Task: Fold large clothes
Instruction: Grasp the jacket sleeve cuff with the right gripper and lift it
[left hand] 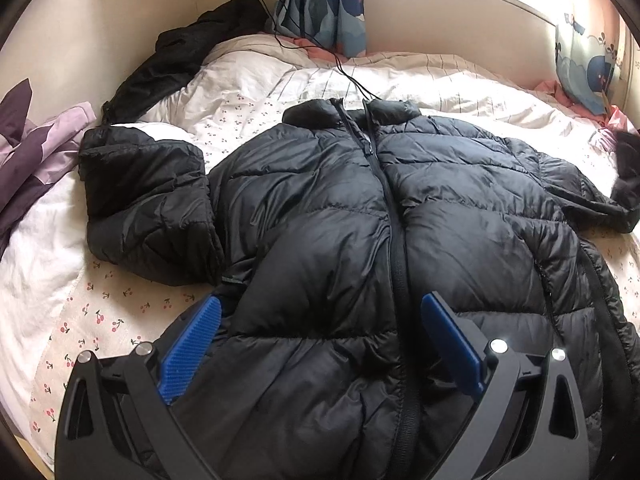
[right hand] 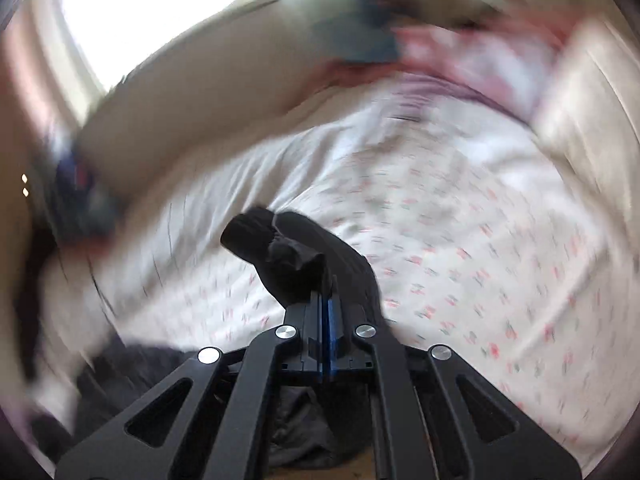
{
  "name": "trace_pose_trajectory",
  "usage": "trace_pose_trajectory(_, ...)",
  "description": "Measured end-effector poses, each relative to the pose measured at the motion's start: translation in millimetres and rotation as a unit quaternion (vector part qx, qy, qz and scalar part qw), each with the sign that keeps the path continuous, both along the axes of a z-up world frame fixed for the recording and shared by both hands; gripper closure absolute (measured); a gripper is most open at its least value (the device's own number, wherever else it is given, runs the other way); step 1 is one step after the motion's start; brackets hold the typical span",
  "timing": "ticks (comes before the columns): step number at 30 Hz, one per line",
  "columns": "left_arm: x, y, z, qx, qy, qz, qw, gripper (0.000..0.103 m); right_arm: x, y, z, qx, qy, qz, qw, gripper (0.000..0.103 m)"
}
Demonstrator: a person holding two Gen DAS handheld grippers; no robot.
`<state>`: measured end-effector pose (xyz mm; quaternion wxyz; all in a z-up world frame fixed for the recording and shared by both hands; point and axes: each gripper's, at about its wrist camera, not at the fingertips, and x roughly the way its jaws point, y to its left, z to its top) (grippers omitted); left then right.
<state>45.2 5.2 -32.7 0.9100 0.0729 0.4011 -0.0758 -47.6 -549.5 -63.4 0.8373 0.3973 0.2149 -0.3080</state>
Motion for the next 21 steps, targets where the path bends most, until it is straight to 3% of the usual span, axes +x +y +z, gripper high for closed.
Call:
trace_pose_trajectory(2, 0, -1, 0, 0.0, 0.001, -0.001, 1.0, 0.007, -41, -16, -19, 0.047, -0.032, -0.023, 0.998, 0.095)
trace_pose_trajectory(4, 0, -2, -1, 0.002, 0.002, -0.001, 1.0, 0.007, -75, -33, -52, 0.13, -0.066, -0.024, 0.989, 0.073)
trace_pose_trajectory(5, -1, -2, -1, 0.002, 0.001, -0.001, 1.0, 0.007, -84, -35, -59, 0.149, -0.077, -0.03, 0.985, 0.048)
trace_pose_trajectory(6, -1, -2, -1, 0.004, -0.001, 0.0, 1.0, 0.007, -92, -39, -70, 0.172, -0.102, -0.03, 0.979, 0.038)
trace_pose_trajectory(13, 0, 0, 2, 0.007, -0.014, 0.009, 0.9998, 0.007, -81, -60, -92, 0.188, -0.118, -0.03, 0.974, 0.031)
trace_pose_trajectory(14, 0, 0, 2, 0.007, -0.015, 0.01, 0.9998, 0.007, -77, -62, -98, 0.183, -0.115, -0.027, 0.976, 0.032)
trace_pose_trajectory(16, -1, 0, 2, 0.009, -0.018, 0.011, 0.9997, 0.007, -67, -67, -100, 0.16, -0.09, -0.028, 0.983, 0.063)
trace_pose_trajectory(17, -1, 0, 2, 0.009, -0.02, 0.011, 0.9997, 0.007, -61, -71, -100, 0.151, -0.059, -0.044, 0.986, 0.1)
trace_pose_trajectory(19, -3, 0, 5, 0.007, -0.028, 0.011, 0.9995, 0.007, -44, -78, -84, 0.128, -0.044, -0.043, 0.99, 0.101)
trace_pose_trajectory(21, -6, 2, 9, 0.0, -0.045, 0.016, 0.9989, 0.007, -32, -77, -49, 0.086, -0.07, -0.028, 0.993, 0.101)
